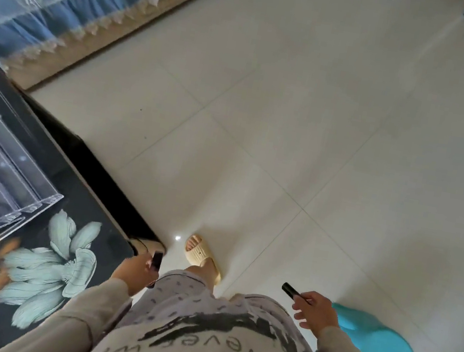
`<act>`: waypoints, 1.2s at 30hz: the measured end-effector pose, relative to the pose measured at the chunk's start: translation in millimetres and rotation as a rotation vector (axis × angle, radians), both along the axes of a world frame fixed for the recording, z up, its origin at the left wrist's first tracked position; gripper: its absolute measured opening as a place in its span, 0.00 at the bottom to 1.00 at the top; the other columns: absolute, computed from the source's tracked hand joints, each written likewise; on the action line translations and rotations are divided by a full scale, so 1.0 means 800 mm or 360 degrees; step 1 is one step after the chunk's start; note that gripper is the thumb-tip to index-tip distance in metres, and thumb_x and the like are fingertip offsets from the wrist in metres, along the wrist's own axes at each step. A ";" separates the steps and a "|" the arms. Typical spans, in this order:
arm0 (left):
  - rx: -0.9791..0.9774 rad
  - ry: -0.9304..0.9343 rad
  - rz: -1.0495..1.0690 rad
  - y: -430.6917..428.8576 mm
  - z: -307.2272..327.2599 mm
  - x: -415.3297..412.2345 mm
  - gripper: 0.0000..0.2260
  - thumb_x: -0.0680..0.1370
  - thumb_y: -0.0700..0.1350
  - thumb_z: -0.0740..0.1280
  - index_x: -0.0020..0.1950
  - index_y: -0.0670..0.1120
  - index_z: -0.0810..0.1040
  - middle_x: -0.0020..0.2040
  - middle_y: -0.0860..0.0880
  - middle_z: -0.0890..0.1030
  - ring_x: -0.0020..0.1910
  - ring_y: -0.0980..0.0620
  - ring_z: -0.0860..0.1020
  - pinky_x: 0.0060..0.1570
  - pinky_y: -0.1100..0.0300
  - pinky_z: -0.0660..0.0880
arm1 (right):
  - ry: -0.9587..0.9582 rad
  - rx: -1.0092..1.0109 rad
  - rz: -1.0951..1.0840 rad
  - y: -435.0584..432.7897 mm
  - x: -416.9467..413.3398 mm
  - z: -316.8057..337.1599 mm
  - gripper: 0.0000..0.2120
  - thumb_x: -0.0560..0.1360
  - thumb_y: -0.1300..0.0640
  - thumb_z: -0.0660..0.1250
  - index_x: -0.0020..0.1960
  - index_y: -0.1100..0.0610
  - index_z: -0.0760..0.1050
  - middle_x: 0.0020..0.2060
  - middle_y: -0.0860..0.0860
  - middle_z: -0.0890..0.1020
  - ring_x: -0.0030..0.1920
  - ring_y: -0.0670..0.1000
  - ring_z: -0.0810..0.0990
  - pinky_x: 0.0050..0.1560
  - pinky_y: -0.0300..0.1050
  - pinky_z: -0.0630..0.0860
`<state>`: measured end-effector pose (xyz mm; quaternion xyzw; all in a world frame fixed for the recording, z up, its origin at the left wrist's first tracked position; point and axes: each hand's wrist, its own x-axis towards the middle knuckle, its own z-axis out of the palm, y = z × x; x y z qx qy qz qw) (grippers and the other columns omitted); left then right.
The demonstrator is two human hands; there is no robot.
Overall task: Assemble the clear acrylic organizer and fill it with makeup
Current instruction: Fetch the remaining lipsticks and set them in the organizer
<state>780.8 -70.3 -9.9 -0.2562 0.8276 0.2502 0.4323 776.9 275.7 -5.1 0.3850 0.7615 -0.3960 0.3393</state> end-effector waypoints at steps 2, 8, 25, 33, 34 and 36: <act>-0.0001 0.0064 0.0064 -0.010 0.006 -0.038 0.14 0.76 0.41 0.61 0.60 0.38 0.74 0.60 0.40 0.79 0.60 0.43 0.76 0.57 0.58 0.70 | -0.0007 0.0011 0.0046 -0.013 -0.031 0.001 0.05 0.74 0.65 0.64 0.39 0.60 0.74 0.31 0.55 0.78 0.30 0.53 0.74 0.33 0.44 0.72; -0.0007 0.0156 0.0297 -0.054 0.019 -0.117 0.10 0.76 0.42 0.62 0.53 0.38 0.76 0.55 0.39 0.81 0.56 0.41 0.78 0.52 0.57 0.72 | 0.0111 0.0087 0.0309 -0.061 -0.132 0.013 0.03 0.73 0.64 0.66 0.41 0.61 0.75 0.32 0.55 0.79 0.31 0.54 0.75 0.29 0.41 0.72; -0.0060 -0.0075 0.1293 -0.107 0.010 -0.162 0.14 0.74 0.46 0.64 0.30 0.49 0.65 0.28 0.52 0.71 0.38 0.48 0.74 0.39 0.61 0.67 | 0.0113 -0.0159 0.1335 -0.245 -0.472 0.011 0.03 0.73 0.65 0.65 0.41 0.61 0.75 0.30 0.53 0.78 0.29 0.52 0.73 0.26 0.37 0.72; -0.0069 -0.0066 0.1788 -0.060 0.006 -0.191 0.13 0.77 0.46 0.59 0.32 0.51 0.65 0.52 0.43 0.82 0.50 0.43 0.78 0.42 0.62 0.65 | 0.0128 -0.0129 0.1965 -0.369 -0.611 0.000 0.07 0.73 0.62 0.66 0.37 0.56 0.74 0.30 0.53 0.79 0.27 0.50 0.74 0.27 0.37 0.71; -0.0065 -0.0074 0.1848 -0.060 0.005 -0.192 0.12 0.77 0.46 0.60 0.33 0.51 0.65 0.53 0.42 0.82 0.50 0.44 0.78 0.43 0.63 0.65 | 0.0113 -0.0126 0.2008 -0.384 -0.621 -0.003 0.07 0.73 0.63 0.66 0.37 0.56 0.74 0.30 0.53 0.79 0.27 0.50 0.73 0.26 0.36 0.70; -0.0089 -0.0079 0.1927 -0.063 0.008 -0.196 0.11 0.75 0.44 0.61 0.33 0.50 0.67 0.51 0.42 0.81 0.45 0.45 0.75 0.43 0.62 0.65 | 0.0126 -0.0139 0.2016 -0.398 -0.630 -0.003 0.09 0.73 0.64 0.66 0.35 0.55 0.73 0.29 0.51 0.78 0.26 0.49 0.73 0.21 0.31 0.69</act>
